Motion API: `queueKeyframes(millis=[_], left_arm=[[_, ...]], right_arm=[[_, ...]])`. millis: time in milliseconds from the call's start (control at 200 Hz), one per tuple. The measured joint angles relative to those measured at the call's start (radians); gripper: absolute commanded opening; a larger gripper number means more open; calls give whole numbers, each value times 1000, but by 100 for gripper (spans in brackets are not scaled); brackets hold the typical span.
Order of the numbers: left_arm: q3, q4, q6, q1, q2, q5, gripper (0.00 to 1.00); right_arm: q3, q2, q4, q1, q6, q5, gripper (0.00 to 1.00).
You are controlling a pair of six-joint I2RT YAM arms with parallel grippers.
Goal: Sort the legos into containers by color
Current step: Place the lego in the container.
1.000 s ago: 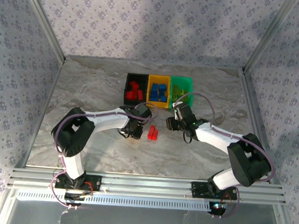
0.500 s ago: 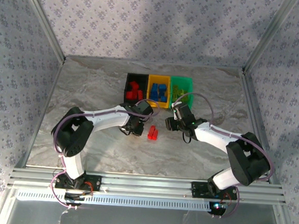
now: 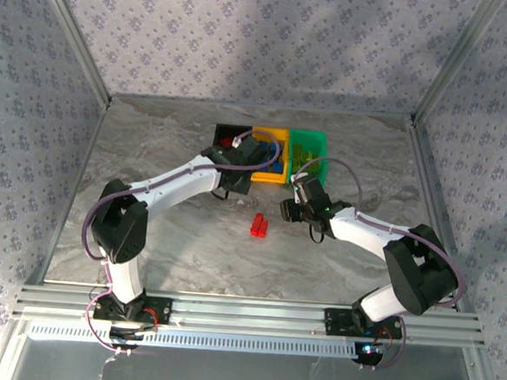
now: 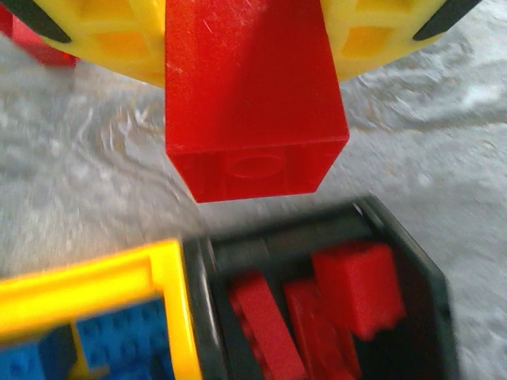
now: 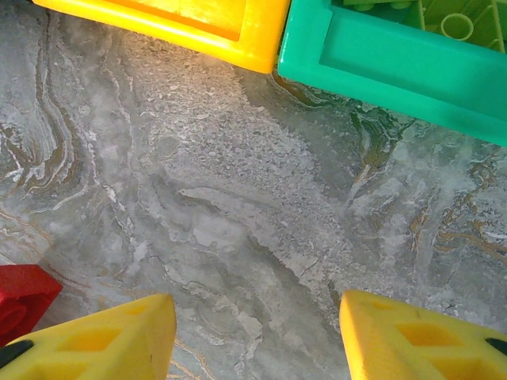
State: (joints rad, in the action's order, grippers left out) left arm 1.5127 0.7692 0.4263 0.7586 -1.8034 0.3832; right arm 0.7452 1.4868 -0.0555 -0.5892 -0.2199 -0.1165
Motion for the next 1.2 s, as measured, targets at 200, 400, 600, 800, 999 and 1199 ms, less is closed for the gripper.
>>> queueKeyframes(millis=[200,400,600,800,999,1199], left_arm=[[123,7,-58,-66,-69,7,13],[218,5,-130,-108,-177,10,13],[343,7,-176,-152,-291,10,13],[494,3,-183,-226,-390,-84,14],[644,17,-183,-261,-487,-148,16],[687,22,-178,-266,-530,-201,18]], right_arm=[[0,0,0,-5,0,-1,59],[0,0,0,-9,0,-1,59],[0,0,0,-19,0,-1,59],[0,0,0,-29,0,-3,59],[3,3,0,-43,0,-8,59],[6,3,0,-51,0,-19,59]])
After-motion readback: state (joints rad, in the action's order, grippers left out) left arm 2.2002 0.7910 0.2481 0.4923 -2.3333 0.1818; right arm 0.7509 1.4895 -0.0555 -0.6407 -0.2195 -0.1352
